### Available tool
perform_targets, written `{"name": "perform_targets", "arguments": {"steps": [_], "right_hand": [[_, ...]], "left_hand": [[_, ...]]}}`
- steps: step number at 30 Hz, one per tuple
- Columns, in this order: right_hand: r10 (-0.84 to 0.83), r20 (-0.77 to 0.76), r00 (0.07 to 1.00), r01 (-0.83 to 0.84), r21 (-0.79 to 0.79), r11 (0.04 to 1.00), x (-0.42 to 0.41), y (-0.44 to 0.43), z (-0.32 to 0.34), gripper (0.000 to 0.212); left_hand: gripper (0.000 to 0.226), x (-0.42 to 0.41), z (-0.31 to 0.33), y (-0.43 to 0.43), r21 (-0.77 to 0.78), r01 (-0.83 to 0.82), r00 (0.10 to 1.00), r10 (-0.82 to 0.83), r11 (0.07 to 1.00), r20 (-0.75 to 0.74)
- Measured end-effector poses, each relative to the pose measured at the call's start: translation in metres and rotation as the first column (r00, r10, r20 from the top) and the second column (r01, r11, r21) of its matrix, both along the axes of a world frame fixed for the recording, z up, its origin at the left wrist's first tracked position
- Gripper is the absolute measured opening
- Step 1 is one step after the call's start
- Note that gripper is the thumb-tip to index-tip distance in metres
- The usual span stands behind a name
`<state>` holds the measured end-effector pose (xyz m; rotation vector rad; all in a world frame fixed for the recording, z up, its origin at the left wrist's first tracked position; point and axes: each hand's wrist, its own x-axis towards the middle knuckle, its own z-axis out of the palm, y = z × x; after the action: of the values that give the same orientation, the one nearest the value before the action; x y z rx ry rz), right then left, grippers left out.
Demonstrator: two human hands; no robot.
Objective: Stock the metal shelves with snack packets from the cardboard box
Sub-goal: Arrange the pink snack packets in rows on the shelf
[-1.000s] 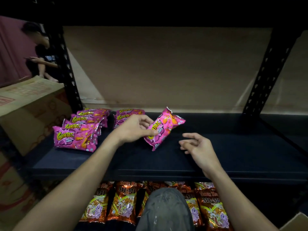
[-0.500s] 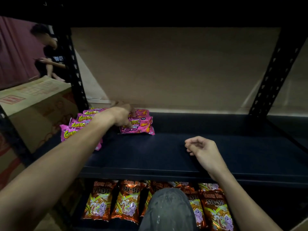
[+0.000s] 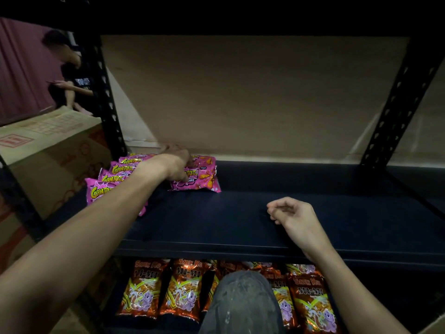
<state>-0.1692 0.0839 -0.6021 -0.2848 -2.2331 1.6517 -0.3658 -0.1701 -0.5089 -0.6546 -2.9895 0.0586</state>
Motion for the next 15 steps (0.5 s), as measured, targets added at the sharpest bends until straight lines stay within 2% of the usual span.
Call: {"name": "perform_targets", "arguments": {"steps": [15], "right_hand": [[-0.005,-0.007,1.000,0.005,0.042,0.999,0.0015,-0.0011,0.0012,0.013]], "left_hand": [[0.062,0.0084,-0.0041,-0.0089,0.074,0.014,0.999,-0.017,0.997,0.044]]}}
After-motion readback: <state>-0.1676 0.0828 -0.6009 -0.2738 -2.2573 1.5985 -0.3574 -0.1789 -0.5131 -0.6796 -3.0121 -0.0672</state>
